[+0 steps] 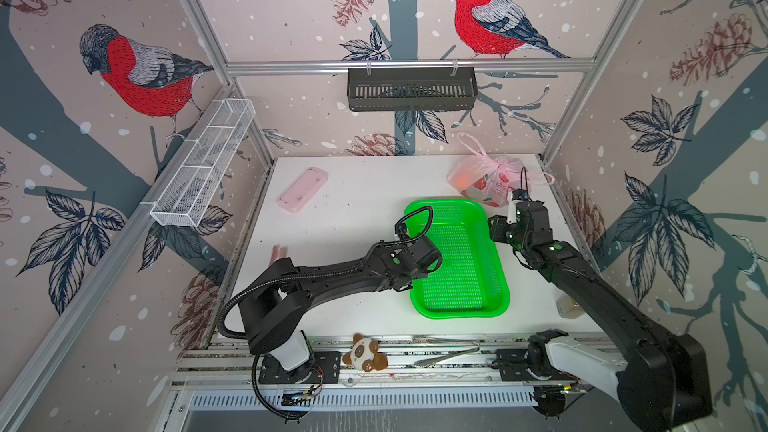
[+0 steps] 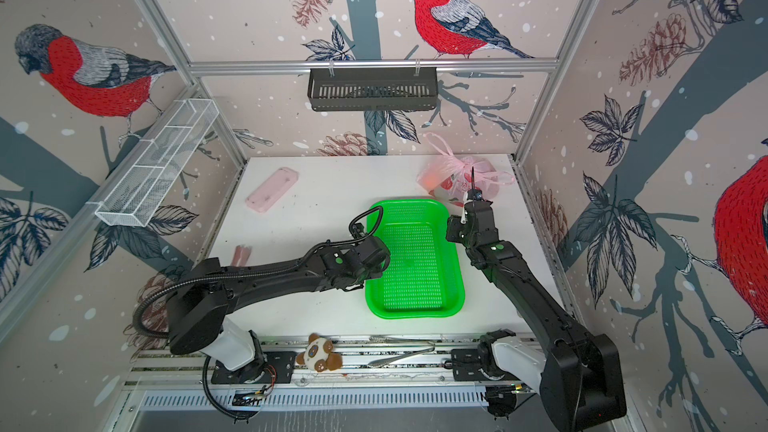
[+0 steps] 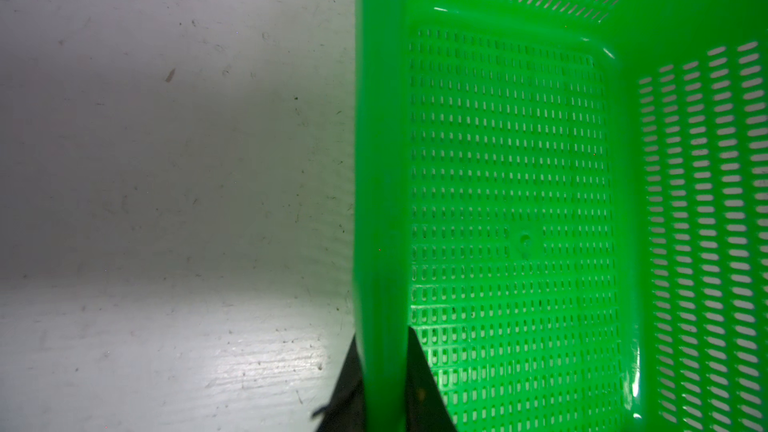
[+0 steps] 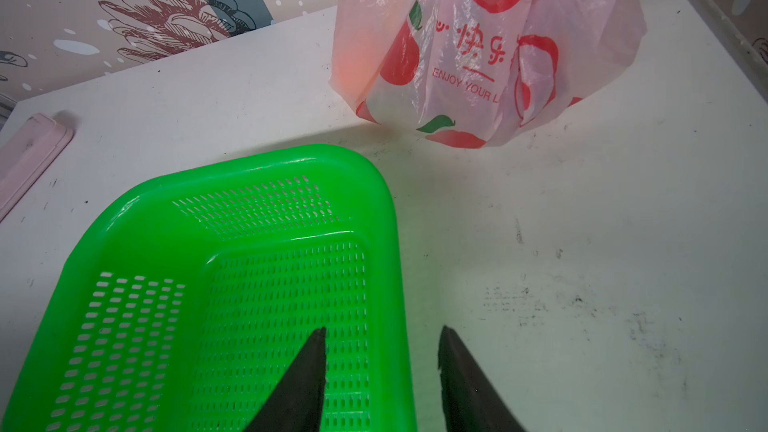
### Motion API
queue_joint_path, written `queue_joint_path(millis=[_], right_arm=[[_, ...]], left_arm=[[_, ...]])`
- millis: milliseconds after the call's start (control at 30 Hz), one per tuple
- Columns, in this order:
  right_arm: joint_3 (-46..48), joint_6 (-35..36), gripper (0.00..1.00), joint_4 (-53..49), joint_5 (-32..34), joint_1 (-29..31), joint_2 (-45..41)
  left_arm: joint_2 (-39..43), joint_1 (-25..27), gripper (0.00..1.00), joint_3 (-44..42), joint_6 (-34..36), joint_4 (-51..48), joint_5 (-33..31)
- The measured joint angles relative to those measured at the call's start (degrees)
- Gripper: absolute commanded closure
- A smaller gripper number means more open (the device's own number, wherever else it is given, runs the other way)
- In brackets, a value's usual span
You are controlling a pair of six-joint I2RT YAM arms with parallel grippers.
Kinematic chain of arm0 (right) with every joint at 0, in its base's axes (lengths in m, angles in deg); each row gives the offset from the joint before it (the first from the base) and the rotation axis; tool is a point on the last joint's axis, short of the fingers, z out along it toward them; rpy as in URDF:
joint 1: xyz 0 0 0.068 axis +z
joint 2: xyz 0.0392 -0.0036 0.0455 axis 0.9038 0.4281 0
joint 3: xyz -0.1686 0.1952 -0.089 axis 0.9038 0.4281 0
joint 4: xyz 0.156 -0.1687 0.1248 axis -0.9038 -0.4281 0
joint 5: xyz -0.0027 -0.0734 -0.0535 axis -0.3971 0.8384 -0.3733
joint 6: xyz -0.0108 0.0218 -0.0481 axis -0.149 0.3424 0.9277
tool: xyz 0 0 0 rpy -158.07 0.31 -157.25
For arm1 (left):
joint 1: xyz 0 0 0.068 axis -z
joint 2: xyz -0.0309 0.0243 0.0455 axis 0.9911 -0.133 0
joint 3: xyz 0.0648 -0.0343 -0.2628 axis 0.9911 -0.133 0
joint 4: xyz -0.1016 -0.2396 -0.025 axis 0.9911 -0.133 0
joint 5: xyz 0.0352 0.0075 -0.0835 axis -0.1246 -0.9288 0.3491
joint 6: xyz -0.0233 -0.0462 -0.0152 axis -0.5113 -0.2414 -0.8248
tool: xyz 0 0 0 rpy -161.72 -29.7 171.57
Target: Untie the knot of the plastic bag and take out the fruit
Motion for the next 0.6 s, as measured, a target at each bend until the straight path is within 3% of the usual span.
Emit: queue_joint_path(millis=[200, 433, 600], right_arm=[[0.1, -0.2, 0.52, 0.0, -0.5, 0.0, -0.4], [0.2, -0.3, 0.48, 0.0, -1.0, 0.0, -0.7], [0.2, -0.3, 0.45, 0.0, -1.2, 0.0, -0.7]], left_arm=[[0.1, 0.0, 0.97, -0.1, 0.3, -0.7, -0.2], [0.7, 0.1, 0.64, -0.2, 1.5, -3.2, -0.5], [1.2, 0.1, 0.50, -0.2, 1.9, -4.1, -1.0]])
